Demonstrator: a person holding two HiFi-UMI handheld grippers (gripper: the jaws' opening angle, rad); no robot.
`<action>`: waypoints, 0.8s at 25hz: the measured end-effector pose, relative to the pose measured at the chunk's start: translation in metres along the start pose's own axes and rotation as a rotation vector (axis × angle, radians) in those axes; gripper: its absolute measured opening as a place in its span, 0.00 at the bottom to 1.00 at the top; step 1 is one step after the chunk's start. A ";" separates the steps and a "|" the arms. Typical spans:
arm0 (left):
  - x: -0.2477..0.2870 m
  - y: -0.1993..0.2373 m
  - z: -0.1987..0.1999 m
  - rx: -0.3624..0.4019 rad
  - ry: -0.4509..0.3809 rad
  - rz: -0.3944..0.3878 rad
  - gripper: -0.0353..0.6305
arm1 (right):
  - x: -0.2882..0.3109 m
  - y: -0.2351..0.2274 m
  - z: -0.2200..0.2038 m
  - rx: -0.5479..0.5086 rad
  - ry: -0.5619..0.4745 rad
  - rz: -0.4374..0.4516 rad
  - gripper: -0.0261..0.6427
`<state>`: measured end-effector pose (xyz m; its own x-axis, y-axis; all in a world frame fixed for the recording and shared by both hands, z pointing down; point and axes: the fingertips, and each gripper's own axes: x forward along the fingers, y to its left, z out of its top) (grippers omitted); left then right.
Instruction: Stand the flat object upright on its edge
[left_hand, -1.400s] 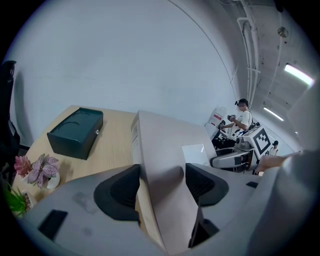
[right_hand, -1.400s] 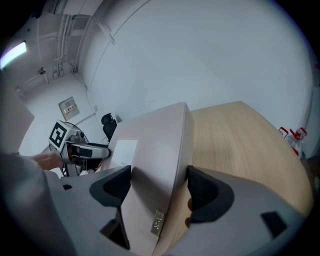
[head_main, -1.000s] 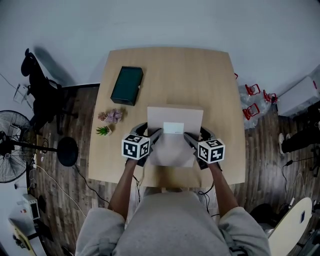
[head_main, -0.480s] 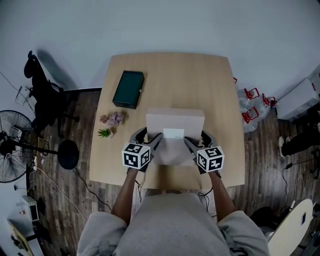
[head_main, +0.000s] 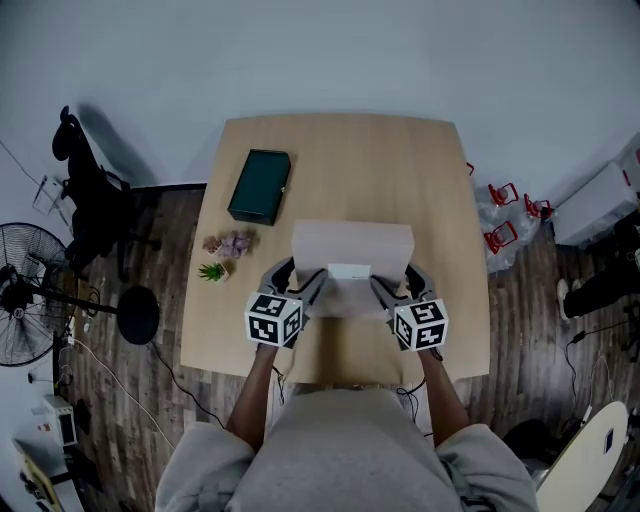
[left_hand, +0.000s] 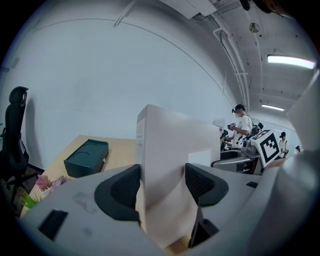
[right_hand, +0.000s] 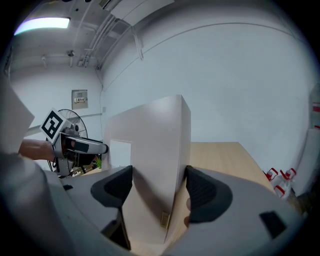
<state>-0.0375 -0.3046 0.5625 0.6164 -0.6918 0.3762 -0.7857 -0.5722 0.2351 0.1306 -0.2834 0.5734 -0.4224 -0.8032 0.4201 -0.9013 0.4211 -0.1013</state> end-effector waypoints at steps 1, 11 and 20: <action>0.000 0.000 0.003 0.004 -0.007 0.001 0.48 | 0.000 0.000 0.002 -0.002 -0.007 -0.003 0.55; 0.007 0.004 0.030 0.061 -0.053 -0.001 0.48 | 0.008 -0.009 0.026 -0.029 -0.068 -0.029 0.53; 0.024 0.025 0.047 0.082 -0.056 0.008 0.48 | 0.033 -0.019 0.049 -0.071 -0.076 -0.024 0.54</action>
<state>-0.0401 -0.3561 0.5351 0.6135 -0.7192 0.3262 -0.7854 -0.5985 0.1576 0.1289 -0.3389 0.5452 -0.4095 -0.8419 0.3516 -0.9034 0.4280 -0.0272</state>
